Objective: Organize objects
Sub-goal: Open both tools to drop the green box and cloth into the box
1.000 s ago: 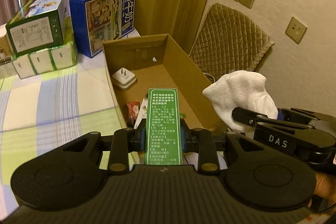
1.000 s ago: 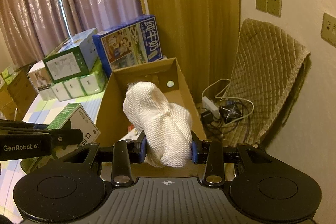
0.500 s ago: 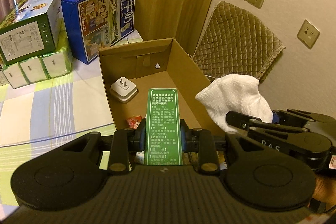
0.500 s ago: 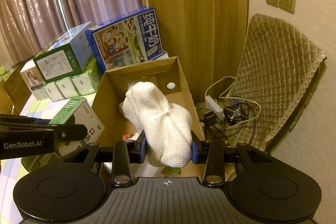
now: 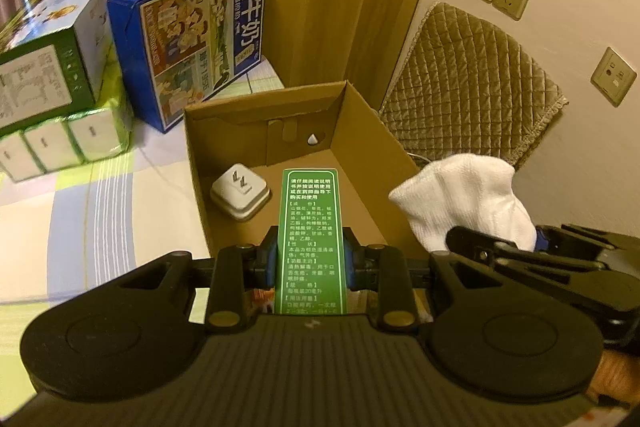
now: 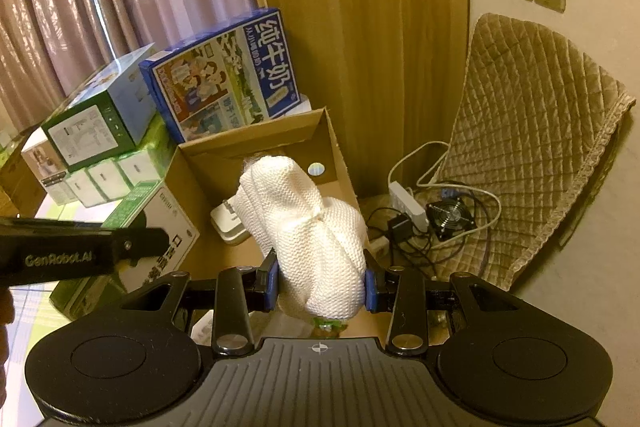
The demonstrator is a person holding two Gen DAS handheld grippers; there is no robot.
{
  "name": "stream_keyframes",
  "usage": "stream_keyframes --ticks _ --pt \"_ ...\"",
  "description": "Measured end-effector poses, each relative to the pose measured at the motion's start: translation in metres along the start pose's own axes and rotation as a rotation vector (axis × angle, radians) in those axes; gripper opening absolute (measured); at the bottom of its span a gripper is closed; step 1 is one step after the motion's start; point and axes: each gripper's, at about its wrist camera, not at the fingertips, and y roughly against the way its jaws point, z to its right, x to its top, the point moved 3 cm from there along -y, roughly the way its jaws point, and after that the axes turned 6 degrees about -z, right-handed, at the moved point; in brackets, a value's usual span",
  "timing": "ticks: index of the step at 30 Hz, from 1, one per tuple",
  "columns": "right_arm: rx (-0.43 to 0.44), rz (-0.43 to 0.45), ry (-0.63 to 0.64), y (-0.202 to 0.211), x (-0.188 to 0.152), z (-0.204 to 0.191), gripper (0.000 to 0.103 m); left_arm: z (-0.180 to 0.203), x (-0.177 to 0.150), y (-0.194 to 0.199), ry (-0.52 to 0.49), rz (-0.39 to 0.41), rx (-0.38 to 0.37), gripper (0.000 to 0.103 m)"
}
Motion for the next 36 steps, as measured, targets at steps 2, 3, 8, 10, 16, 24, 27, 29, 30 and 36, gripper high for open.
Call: stream_keyframes --ticks 2,3,8,10,16,24,27,29,30,36 --pt "-0.003 -0.004 0.001 -0.003 0.001 0.001 0.036 -0.002 0.005 -0.002 0.002 0.017 0.016 0.03" --pt "-0.003 -0.006 0.001 -0.004 0.0 0.001 0.036 -0.004 0.006 -0.001 0.003 0.023 0.024 0.035" --pt "0.006 -0.014 0.004 -0.007 -0.004 0.0 0.036 -0.013 0.007 0.011 0.023 0.055 0.022 0.044" --pt "0.011 -0.017 0.005 -0.009 -0.006 -0.002 0.036 -0.017 0.004 0.015 0.028 0.059 0.024 0.046" --pt "0.03 -0.011 0.002 -0.005 -0.003 -0.011 0.037 -0.031 -0.01 0.03 0.067 0.068 0.021 0.051" --pt "0.104 0.024 -0.051 0.001 0.006 -0.011 0.067 -0.052 -0.035 0.052 0.12 0.081 0.024 0.062" --pt "0.102 0.025 -0.055 0.012 -0.002 -0.01 0.071 -0.056 -0.052 0.061 0.137 0.079 0.024 0.077" --pt "0.103 0.027 -0.05 0.022 -0.011 -0.01 0.074 -0.056 -0.065 0.068 0.143 0.079 0.023 0.082" --pt "0.102 0.028 -0.049 0.027 -0.016 -0.011 0.075 -0.056 -0.07 0.072 0.147 0.078 0.021 0.084" --pt "0.099 0.036 -0.045 0.066 -0.05 -0.016 0.084 -0.046 -0.108 0.099 0.133 0.093 0.051 0.102"
